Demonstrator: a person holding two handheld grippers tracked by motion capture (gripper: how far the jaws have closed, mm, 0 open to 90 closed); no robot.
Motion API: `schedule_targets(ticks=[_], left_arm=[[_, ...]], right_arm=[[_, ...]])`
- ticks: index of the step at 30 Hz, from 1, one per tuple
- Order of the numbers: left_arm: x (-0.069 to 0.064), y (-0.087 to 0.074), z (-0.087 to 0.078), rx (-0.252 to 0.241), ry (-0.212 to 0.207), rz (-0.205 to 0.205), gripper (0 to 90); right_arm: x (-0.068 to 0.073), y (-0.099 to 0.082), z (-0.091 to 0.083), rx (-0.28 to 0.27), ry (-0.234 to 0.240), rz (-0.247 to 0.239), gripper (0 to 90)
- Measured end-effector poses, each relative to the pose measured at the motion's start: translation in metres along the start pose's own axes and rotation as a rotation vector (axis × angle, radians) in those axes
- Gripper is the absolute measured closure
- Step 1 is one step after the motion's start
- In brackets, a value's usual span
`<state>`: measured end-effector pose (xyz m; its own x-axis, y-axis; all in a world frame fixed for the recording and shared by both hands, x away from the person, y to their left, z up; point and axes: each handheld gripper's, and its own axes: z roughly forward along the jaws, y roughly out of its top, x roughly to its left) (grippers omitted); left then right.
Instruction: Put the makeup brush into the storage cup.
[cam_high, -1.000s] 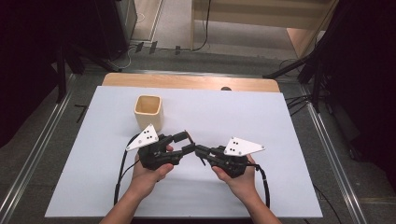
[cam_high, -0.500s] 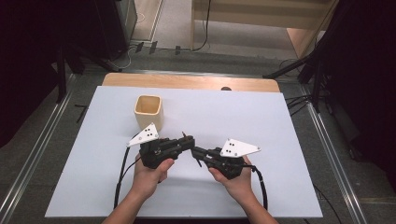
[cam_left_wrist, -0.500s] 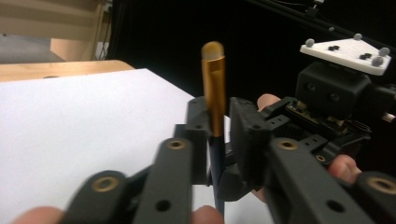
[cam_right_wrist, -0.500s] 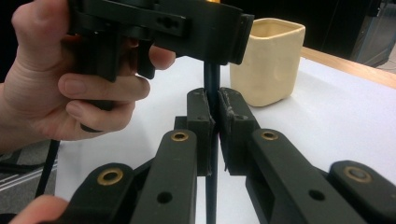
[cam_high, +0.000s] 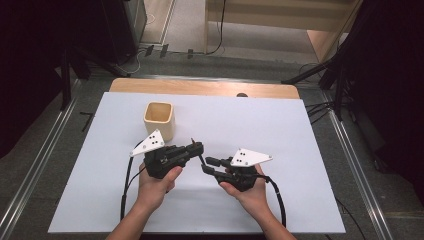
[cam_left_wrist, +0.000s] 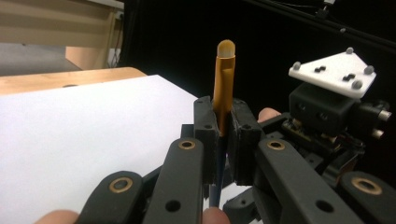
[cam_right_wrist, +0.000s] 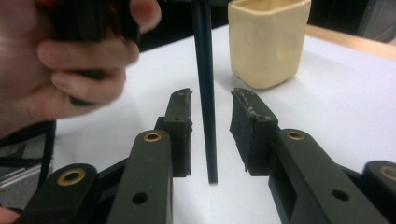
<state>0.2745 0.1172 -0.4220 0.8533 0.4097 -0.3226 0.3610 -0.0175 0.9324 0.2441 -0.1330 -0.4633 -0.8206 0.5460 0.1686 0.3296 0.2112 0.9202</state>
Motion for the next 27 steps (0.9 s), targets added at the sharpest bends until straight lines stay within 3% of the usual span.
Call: schedule_targets(ticks=[5, 8, 11, 14, 22, 27], left_arm=[[-0.001, 0.0, 0.001, 0.004, 0.006, -0.001, 85.3], [-0.001, -0.001, 0.001, 0.002, 0.008, -0.008, 84.5], [0.0, -0.004, 0.003, -0.003, -0.01, -0.042, 65.6], [-0.004, -0.007, 0.008, 0.018, -0.011, -0.035, 61.7], [-0.006, -0.012, 0.015, 0.05, -0.013, -0.047, 73.3], [-0.006, -0.011, 0.014, 0.054, 0.027, -0.033, 84.1]], right_arm=[[0.001, -0.002, 0.006, 0.04, 0.004, -0.015, 84.6], [0.004, -0.002, 0.007, 0.053, -0.011, -0.048, 86.0], [0.004, -0.002, 0.005, 0.032, -0.033, -0.028, 86.0], [0.004, -0.002, 0.004, 0.004, -0.043, -0.011, 86.1], [0.008, -0.006, 0.003, -0.045, -0.05, -0.003, 86.1], [0.009, -0.006, 0.005, -0.049, -0.037, -0.004, 85.7]])
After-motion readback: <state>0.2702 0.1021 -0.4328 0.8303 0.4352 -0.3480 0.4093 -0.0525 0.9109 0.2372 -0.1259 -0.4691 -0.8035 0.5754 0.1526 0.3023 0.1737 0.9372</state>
